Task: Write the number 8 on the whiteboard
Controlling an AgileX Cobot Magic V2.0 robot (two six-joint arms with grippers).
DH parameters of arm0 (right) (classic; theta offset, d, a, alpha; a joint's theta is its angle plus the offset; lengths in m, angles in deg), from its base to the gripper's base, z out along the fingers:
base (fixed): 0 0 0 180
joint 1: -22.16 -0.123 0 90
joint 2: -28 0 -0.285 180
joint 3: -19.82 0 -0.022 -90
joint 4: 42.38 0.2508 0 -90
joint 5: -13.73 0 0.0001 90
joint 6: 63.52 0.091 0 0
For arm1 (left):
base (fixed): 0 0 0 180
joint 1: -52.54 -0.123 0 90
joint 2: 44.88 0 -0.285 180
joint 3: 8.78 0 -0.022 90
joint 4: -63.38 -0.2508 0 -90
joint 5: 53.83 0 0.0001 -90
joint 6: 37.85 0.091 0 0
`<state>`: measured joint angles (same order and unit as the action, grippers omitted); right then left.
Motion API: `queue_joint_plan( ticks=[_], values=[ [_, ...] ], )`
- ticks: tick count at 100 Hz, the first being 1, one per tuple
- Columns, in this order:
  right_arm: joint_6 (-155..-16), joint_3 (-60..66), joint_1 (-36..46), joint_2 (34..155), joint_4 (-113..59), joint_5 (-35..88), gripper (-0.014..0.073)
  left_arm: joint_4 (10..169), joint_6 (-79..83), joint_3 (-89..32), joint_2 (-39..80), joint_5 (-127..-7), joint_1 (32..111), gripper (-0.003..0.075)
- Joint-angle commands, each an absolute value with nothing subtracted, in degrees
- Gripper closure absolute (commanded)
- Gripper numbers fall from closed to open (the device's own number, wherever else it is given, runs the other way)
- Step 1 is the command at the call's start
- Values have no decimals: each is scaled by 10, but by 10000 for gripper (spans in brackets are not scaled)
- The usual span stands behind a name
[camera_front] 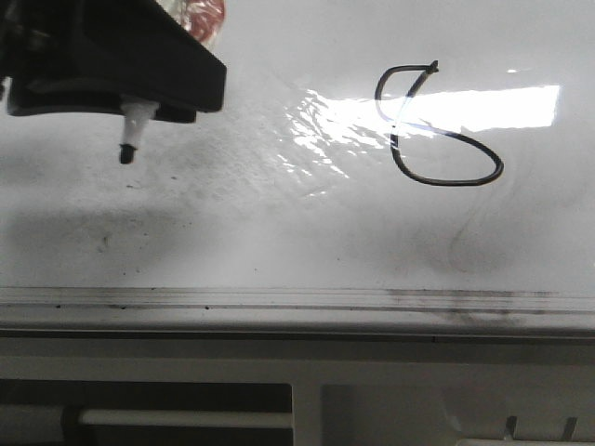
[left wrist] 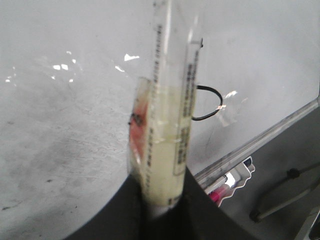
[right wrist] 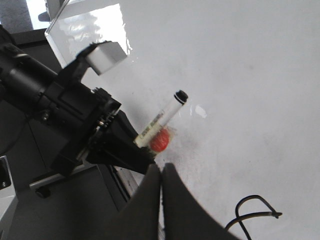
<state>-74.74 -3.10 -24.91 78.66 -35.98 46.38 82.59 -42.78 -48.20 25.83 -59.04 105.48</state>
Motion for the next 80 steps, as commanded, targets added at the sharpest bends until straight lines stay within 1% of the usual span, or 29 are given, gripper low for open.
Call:
queue_joint_plan(
  ticks=[1,23,37,55,80],
  values=[
    [-723,-14,-239,784,-366,424,654,834,-433,-441,284,-569,1054,741],
    [-718,-14,-217,784,-367,452,654,858,-434,-383,369,-574,1054,741],
    [-709,-14,-216,784,-367,467,654,868,-434,-369,408,-575,1054,741],
    [-704,-14,-216,784,-367,469,654,869,-434,-369,431,-565,1049,741],
    [-704,-14,-216,784,-367,471,654,878,-434,-369,433,-544,1005,741]
  ],
)
